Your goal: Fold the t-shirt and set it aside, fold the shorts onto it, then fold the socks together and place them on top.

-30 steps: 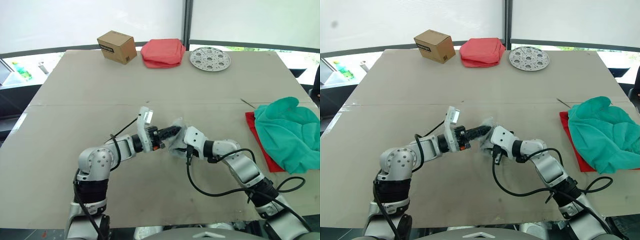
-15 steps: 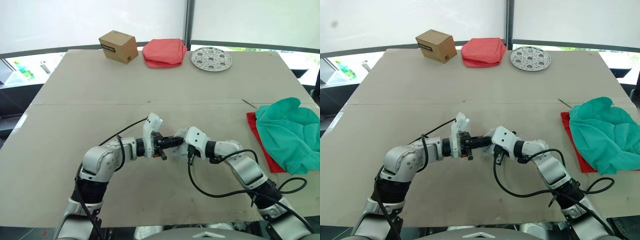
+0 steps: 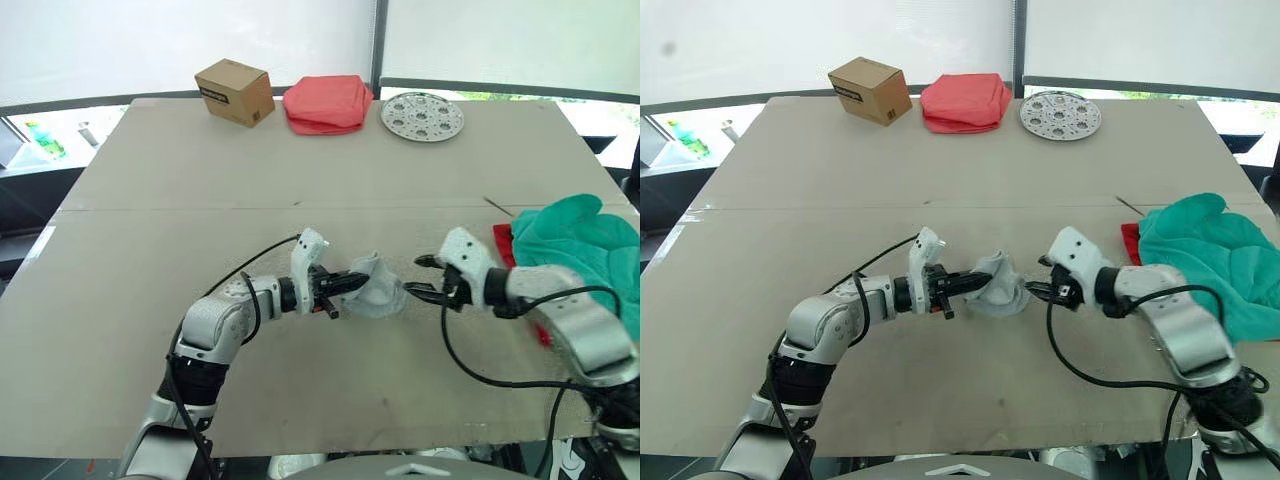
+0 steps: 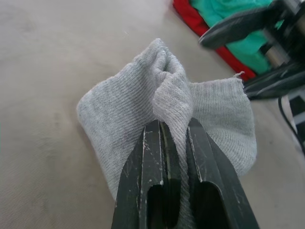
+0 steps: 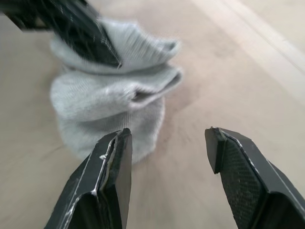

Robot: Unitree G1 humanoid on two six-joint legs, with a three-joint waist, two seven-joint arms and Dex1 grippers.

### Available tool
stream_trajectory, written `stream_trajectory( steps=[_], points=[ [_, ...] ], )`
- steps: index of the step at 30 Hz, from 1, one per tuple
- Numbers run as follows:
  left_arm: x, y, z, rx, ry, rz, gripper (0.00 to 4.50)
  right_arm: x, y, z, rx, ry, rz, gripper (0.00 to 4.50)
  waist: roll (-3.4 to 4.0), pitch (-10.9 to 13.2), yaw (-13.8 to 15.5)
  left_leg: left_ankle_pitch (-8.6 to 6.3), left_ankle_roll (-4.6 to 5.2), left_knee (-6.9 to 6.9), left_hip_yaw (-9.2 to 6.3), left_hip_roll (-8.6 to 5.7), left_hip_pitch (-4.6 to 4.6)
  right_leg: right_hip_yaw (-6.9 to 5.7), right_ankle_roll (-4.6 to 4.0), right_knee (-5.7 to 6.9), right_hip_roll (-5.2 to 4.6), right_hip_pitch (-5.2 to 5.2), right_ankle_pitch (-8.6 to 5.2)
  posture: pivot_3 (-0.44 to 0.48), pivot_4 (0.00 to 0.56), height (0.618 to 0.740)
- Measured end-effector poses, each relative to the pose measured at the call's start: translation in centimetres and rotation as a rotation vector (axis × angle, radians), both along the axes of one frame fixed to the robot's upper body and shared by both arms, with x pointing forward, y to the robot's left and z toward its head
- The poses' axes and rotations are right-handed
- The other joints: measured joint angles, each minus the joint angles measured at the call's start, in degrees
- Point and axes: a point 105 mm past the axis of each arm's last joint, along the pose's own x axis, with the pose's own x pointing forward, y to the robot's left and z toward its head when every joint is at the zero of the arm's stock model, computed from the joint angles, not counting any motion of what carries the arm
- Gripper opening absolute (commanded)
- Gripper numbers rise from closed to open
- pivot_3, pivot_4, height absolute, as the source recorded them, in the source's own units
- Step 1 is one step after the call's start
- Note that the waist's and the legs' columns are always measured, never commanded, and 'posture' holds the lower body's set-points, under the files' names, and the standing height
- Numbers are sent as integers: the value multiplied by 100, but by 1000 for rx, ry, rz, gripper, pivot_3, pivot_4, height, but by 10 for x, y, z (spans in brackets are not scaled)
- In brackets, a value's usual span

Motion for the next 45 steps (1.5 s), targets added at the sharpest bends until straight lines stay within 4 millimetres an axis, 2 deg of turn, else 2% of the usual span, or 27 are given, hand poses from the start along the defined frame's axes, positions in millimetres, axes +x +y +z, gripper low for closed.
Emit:
stream_trajectory(
  steps=[6, 8, 9, 11, 12, 13, 16, 20, 22, 26, 29, 33, 38, 41, 43, 45],
  points=[
    [-1, -17, -1, 103, -120, -86, 0, -3, -12, 4, 37, 21, -76, 2603, -5, 4, 11, -1, 2, 2, 1, -2, -4, 1, 3, -2, -3, -1, 0, 0, 150, 740],
    [5, -22, 0, 158, -192, -109, 0, 9, -2, 19, 107, -32, -113, 2603, -6, 9, -11, -1, 2, 2, 2, -2, 1, 5, 3, 1, 0, -3, 0, 0, 150, 740],
    [6, -24, 1, 162, -202, -123, 878, 13, 4, 27, 136, -59, -117, 2644, -5, 10, -17, -1, 2, 2, 2, -2, 2, 10, 3, 3, 5, -5, 1, 0, 150, 740],
    [3, -26, 1, 156, -208, -169, 1606, 27, 19, 41, 179, -110, -124, 2644, -5, 11, -35, -1, 2, 0, 2, 1, 5, 11, 3, 4, 10, -5, 0, 0, 150, 740],
    [1, -29, 1, 149, -208, -189, 2161, 31, 25, 45, 183, -124, -118, 2644, -4, 11, -22, -1, 2, -2, -2, 1, 0, 8, 3, 4, 11, -9, 0, 0, 150, 740],
    [0, -29, 0, 147, -212, -201, 2445, 34, 31, 44, 177, -123, -108, 2644, -7, 12, -3, -1, 2, -2, -6, 1, -3, 6, 8, 5, 12, -9, 4, 0, 150, 740],
    [-3, -26, 5, 113, -211, -222, 2445, 42, 46, 31, 152, -93, -76, 2644, -8, 14, 1, -1, 3, 1, -7, -2, -16, 2, 20, 1, 9, -11, 13, 0, 150, 740],
    [-8, -9, 22, 31, -187, -227, 2445, 50, 48, 17, 101, -84, -55, 2644, -9, 18, -20, -2, 6, 4, -1, -5, -19, 10, 25, -2, 6, -15, 14, 0, 150, 740],
    [-18, 0, 29, 3, -164, -255, 2445, 52, 51, 14, 64, -99, -22, 2644, -8, 19, -25, -2, 6, 2, -1, -3, -16, 10, 27, -1, 8, -15, 13, 0, 150, 740],
    [-36, 9, 33, -19, -117, -299, 2445, 43, 49, -8, -57, -90, 64, 2644, -5, 23, -1, -2, 6, 1, -5, -3, -14, 5, 29, 0, 6, -14, 8, 0, 150, 740],
    [-35, 11, 35, -35, -112, -264, 2445, 32, 38, -22, -102, -56, 89, 2644, -6, 28, 19, -3, 7, 8, -7, -9, -21, 2, 27, -1, -3, -12, 6, 0, 150, 740],
    [-25, 4, 33, -31, -134, -223, 2445, 22, 27, -16, -127, -78, 101, 2644, -7, 28, 0, -3, 8, 10, -5, -10, -11, 4, 32, 2, 0, -7, 9, 0, 150, 740],
    [-19, -9, 15, 18, -92, -251, 2445, 19, 18, -7, -109, -110, 48, 2644, -9, 29, -11, -3, 7, 8, -5, -7, -9, 5, 33, 4, 13, -7, 9, 0, 150, 740],
    [-13, -15, -2, 121, -119, -294, 2445, 21, 16, 5, -35, -121, -23, 2644, -8, 29, -2, -3, 7, 8, -4, -8, -8, 6, 32, 3, 15, -7, 9, 0, 150, 740],
    [-9, -21, -4, 153, -167, -327, 2445, 19, 14, 8, -6, -100, -57, 2644, -10, 27, 12, -3, 7, 8, -6, -6, -5, 4, 27, 3, 8, -1, 6, 0, 150, 740],
    [-6, -24, -6, 164, -191, -340, 2536, 17, 13, 7, 28, -67, -80, 3196, -11, 26, 21, -3, 8, 9, -6, -7, -5, 4, 16, 3, 1, 0, 0, 0, 150, 740]
  ],
)
